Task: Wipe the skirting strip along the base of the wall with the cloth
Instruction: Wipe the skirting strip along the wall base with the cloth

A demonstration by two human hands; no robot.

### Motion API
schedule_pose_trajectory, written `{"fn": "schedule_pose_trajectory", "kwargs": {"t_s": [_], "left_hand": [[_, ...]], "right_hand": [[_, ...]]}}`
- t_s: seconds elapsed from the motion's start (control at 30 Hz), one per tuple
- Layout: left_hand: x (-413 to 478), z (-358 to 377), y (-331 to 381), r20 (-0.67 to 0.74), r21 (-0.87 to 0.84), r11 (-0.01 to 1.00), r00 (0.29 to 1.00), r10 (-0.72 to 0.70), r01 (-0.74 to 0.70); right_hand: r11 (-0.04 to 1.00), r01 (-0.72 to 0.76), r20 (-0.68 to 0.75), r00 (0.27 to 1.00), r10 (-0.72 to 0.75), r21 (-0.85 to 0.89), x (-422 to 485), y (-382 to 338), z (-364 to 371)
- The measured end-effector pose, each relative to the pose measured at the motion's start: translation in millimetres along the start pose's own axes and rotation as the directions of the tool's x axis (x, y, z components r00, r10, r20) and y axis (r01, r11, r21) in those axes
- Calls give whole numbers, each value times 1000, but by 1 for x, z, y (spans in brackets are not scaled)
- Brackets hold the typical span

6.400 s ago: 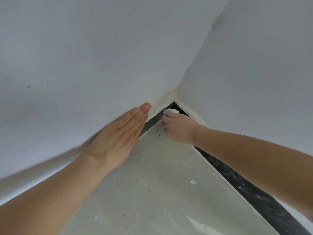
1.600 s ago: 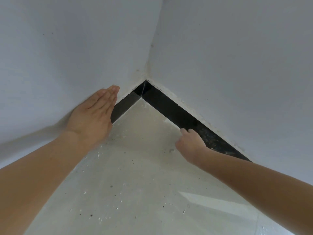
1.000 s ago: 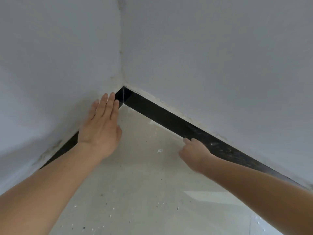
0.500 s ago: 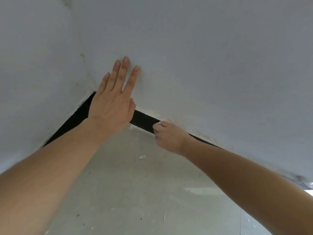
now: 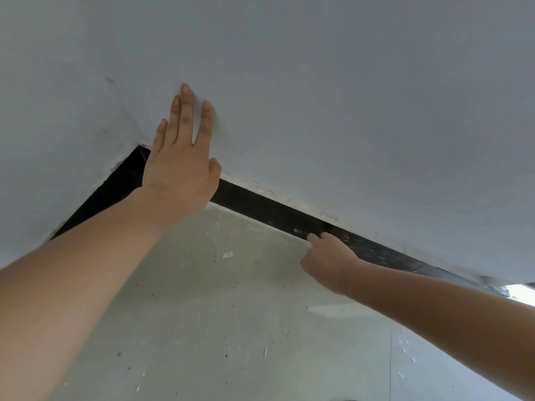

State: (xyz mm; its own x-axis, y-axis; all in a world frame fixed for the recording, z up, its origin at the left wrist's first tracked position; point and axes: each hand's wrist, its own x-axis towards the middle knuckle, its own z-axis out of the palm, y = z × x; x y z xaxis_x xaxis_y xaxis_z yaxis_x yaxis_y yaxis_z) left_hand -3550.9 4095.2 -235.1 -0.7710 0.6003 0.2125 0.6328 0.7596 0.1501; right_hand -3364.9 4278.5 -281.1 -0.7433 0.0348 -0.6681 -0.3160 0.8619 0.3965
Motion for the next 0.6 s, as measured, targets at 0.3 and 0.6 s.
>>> {"fn": "schedule_pose_trajectory", "kwargs": {"t_s": [0.3, 0.6], "left_hand": [[1, -3, 10, 42, -53, 997, 998, -50, 52], [1, -6, 16, 78, -58, 995, 994, -81, 86]], "right_hand": [[964, 98, -396, 898, -193, -249, 64, -3, -35], [999, -32, 65, 997, 31, 6, 9, 7, 38]]}}
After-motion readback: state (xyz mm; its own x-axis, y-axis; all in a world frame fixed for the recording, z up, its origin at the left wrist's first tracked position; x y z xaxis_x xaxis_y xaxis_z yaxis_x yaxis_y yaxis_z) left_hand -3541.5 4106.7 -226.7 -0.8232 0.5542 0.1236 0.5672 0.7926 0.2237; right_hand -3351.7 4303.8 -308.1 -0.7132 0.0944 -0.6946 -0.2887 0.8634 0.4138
